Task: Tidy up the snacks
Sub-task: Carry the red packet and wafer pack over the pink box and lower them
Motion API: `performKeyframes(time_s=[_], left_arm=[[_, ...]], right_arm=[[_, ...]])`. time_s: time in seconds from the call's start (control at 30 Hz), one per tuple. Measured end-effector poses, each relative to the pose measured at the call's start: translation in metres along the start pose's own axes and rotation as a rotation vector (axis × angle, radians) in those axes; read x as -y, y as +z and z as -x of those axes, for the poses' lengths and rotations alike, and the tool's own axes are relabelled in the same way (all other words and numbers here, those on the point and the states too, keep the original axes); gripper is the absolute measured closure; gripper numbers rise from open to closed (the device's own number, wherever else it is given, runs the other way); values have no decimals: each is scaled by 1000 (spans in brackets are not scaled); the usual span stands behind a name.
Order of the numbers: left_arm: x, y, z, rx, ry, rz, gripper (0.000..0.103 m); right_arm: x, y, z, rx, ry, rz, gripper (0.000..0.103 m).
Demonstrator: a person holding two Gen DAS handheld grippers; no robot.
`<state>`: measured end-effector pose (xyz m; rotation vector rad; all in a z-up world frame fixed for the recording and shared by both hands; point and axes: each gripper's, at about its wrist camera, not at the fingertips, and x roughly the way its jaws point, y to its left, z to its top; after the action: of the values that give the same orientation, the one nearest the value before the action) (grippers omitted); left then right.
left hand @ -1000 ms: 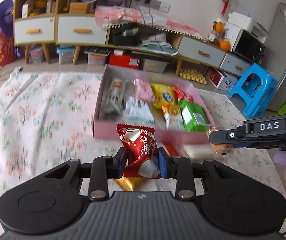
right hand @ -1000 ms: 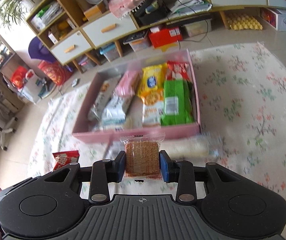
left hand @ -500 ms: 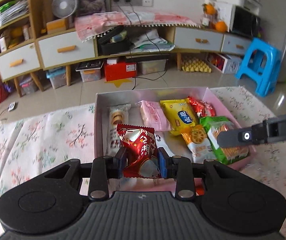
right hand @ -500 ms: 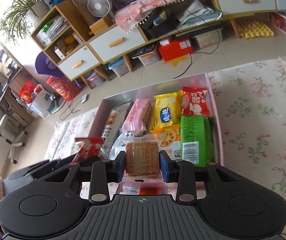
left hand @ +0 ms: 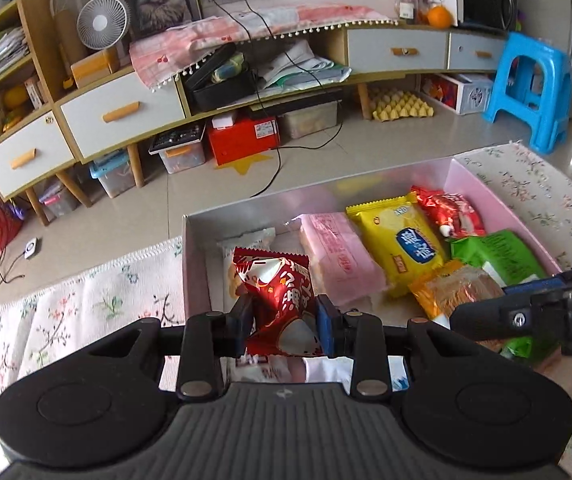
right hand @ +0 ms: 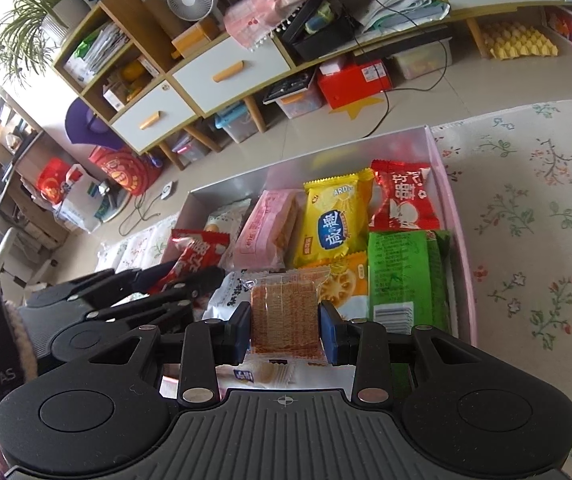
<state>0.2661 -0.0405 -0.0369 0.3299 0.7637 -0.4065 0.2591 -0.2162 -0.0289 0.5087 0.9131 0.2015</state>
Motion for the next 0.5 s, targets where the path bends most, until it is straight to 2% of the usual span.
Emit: performKeyframes(time_s=[0.17, 0.5], left_arm=[[0, 2, -5, -3, 14, -26, 73], [-1, 9, -11, 16, -13, -16, 73]], right_arm=[[0, 1, -10, -12, 1, -6, 69], [3, 2, -17, -19, 2, -11, 69]])
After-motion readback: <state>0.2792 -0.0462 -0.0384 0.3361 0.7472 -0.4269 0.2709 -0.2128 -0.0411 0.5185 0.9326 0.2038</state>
